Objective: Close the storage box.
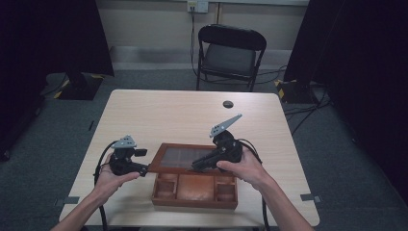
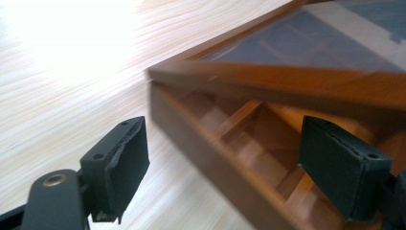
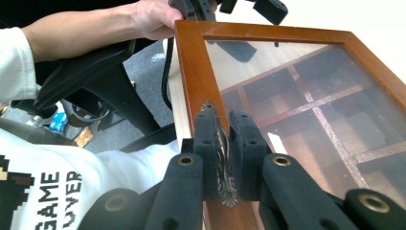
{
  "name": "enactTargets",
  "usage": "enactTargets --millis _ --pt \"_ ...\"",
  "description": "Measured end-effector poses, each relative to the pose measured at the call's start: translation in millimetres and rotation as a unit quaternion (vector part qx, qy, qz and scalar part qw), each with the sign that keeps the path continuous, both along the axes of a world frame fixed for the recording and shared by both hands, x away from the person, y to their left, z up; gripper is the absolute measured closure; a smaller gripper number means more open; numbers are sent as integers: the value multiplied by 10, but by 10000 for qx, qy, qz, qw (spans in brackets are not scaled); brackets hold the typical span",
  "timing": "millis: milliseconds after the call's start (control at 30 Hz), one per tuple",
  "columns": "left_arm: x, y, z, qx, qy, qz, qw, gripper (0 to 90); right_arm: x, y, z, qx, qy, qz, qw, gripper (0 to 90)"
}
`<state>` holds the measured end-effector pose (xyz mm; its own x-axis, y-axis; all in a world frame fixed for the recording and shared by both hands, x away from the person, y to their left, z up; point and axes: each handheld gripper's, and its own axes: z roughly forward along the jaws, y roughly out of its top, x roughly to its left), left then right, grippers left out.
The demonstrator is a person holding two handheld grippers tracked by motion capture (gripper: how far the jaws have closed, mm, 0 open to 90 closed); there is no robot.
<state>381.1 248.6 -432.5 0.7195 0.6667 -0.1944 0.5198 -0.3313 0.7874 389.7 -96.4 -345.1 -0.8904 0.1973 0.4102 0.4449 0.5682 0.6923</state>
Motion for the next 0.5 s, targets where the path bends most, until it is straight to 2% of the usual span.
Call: enactTargets --millis 233,500 --pt "96 127 -41 -7 107 205 9997 174 -90 -30 -69 -158 -79 19 9998 825" --pt "131 103 -81 24 202 186 9996 176 -149 -17 -171 -330 -121 143 9993 825"
